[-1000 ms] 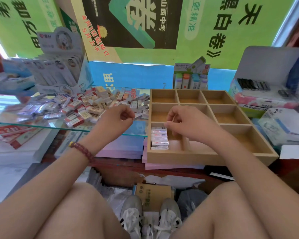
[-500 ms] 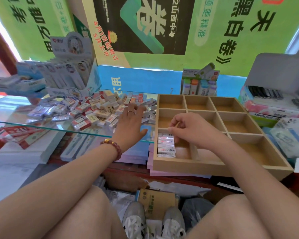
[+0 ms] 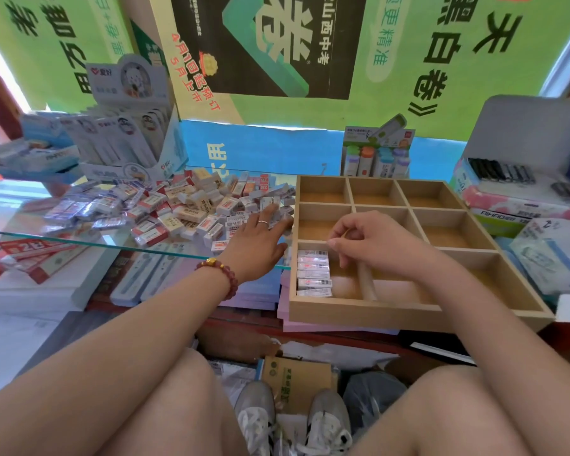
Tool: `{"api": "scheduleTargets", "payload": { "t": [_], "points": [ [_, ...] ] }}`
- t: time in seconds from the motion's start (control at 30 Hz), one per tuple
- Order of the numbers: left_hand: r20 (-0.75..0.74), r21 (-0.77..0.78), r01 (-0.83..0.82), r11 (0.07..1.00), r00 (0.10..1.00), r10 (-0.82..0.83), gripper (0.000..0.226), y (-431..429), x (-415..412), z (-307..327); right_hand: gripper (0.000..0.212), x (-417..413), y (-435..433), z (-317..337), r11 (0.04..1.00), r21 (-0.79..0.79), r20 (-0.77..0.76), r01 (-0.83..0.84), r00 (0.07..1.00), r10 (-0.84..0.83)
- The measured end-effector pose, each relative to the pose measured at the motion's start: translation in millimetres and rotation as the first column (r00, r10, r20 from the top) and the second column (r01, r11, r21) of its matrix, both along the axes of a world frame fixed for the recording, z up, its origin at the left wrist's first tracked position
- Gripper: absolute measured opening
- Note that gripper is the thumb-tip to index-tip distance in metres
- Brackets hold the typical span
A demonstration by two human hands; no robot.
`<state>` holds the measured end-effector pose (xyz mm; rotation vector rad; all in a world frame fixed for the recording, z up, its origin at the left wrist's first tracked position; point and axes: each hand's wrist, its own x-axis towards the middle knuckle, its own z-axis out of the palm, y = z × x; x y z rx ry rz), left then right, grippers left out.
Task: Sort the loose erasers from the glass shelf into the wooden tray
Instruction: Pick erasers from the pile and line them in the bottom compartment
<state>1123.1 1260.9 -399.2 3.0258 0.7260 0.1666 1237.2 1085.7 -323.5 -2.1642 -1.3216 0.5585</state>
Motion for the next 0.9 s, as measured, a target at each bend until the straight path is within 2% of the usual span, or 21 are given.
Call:
{"api": "scheduleTargets", "payload": {
  "t": [0.1,0.33,0.47,0.6,0.67,0.77,0.9],
  "points": [
    [0.051,-0.008,0.016,1.0,0.999,-0.016,0.03,-2,-2,4,0.006,2,-1,3,1.0,0.031,-0.036,0.002,0.999,-0.001],
    [0.086,0.11,0.034,0.993,0.995,-0.044,0.022,-2,-6,7,0.006,-2,-1,5,0.997,0.076,-0.053,-0.02,0.998,0.024],
    [0.138,0.0,0.017,1.0,0.99,-0.017,0.013,1,-10,13,0.007,-3,-3,4,0.996,0.068,-0.032,-0.054,0.998,0.056],
    [0.108,0.038,0.042,0.998,0.993,-0.046,0.004,-1,-14,12,0.006,-2,-5,3,0.995,0.06,-0.024,-0.083,0.996,0.084],
    [0.102,0.041,0.059,0.997,0.993,-0.063,0.017,-1,-15,9,0.006,-1,-6,3,0.994,0.069,-0.033,-0.086,0.996,0.088],
    [0.118,0.057,0.059,0.997,0.991,-0.066,0.019,0,-14,9,0.007,1,-8,2,0.993,0.082,-0.037,-0.086,0.995,0.089],
    [0.207,-0.042,0.094,0.995,0.975,-0.083,0.024,-1,-15,10,0.007,4,-8,1,0.992,0.096,-0.05,-0.079,0.995,0.084]
  ]
}}
